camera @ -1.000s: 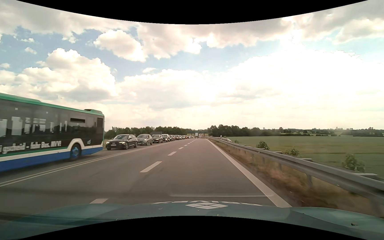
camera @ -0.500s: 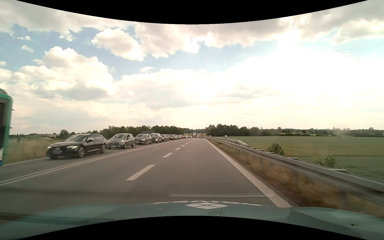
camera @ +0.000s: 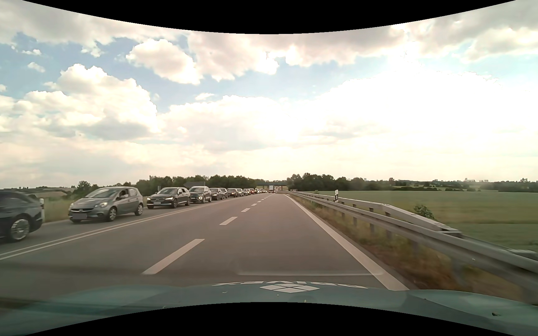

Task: Follow the waypoints while adhering to traffic rules and regulations

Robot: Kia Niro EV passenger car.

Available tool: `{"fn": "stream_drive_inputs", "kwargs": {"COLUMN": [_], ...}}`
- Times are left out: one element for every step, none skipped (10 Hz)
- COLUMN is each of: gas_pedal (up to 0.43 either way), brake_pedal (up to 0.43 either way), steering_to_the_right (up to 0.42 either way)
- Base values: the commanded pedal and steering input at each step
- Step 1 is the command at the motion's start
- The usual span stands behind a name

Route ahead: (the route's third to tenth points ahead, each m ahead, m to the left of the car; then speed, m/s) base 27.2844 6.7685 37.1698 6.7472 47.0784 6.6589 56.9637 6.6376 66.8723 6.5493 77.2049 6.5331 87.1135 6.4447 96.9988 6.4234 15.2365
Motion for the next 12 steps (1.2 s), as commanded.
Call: {"fn": "stream_drive_inputs", "kwargs": {"gas_pedal": [0.260,0.260,0.260,0.260,0.260,0.260,0.260,0.260,0.260,0.248,0.248,0.248], "brake_pedal": [0.000,0.000,0.000,0.000,0.000,0.000,0.000,0.000,0.000,0.000,0.000,0.000], "steering_to_the_right": [0.000,0.000,-0.001,-0.002,-0.003,-0.004,-0.004,-0.004,-0.004,-0.004,-0.004,-0.004]}}
